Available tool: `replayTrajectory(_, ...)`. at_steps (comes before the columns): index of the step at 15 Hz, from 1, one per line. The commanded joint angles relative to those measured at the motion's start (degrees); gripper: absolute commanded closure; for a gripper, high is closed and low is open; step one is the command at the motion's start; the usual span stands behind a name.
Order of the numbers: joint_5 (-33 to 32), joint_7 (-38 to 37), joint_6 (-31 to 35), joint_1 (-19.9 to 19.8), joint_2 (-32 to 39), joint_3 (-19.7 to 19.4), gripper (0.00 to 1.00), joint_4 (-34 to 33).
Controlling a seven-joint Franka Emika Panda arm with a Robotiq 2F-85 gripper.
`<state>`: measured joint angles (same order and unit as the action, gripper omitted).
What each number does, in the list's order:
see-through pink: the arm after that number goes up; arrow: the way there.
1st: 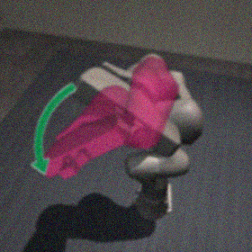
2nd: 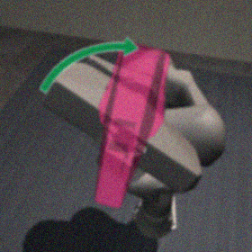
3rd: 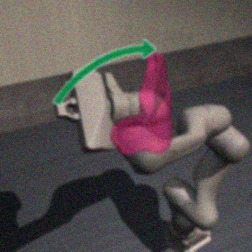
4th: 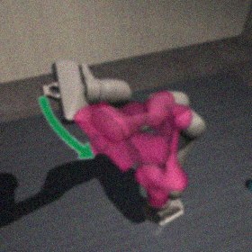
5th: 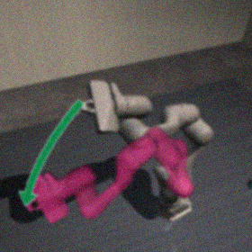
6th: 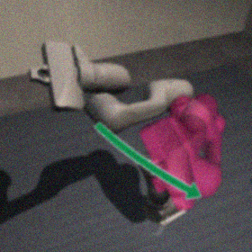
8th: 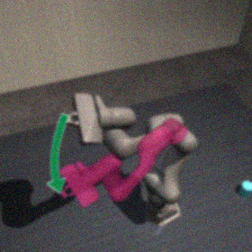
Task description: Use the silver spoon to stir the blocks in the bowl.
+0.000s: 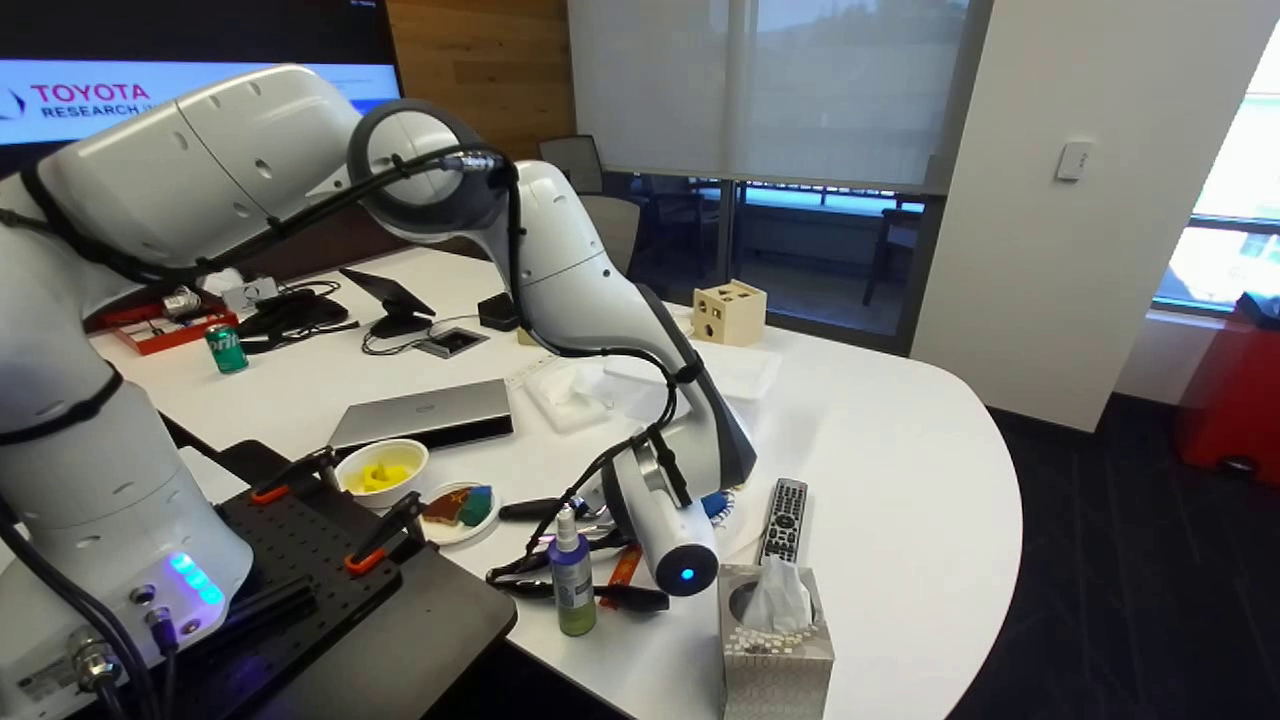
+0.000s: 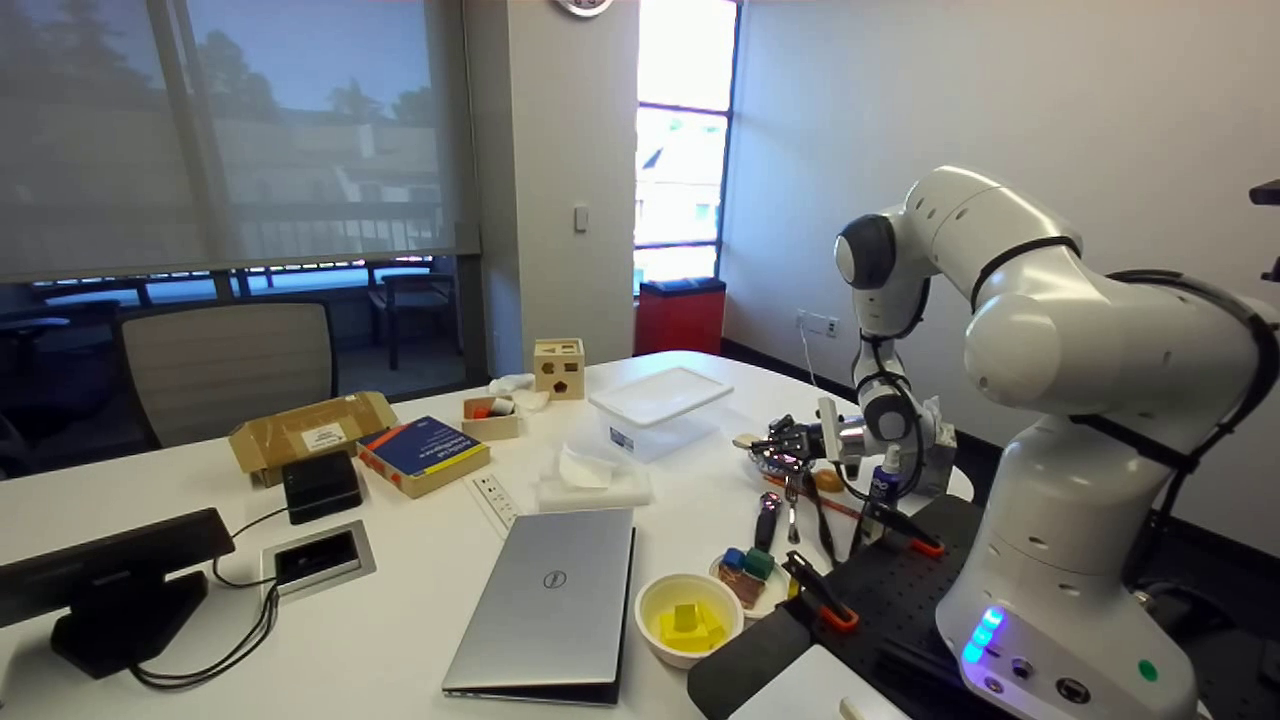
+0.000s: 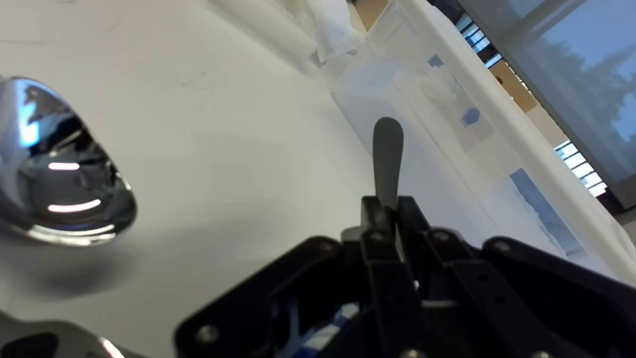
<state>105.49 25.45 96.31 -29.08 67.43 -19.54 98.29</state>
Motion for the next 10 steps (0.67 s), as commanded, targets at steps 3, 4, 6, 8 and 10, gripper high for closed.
replayTrajectory(3,-1.0,1.3,3.3,4.3,-7.8,-1.5,0.97,5.2)
replayTrajectory(4,-1.5,1.9,3.6,5.2,-9.2,-1.6,0.97,5.9)
replayTrajectory(6,-2.9,3.3,3.5,6.9,-12.0,-1.4,0.97,7.7)
replayTrajectory(8,-4.4,4.0,3.9,8.7,-14.3,-1.1,0.97,9.6)
replayTrajectory(10,-5.9,4.3,4.5,10.4,-16.5,-0.7,0.97,11.8)
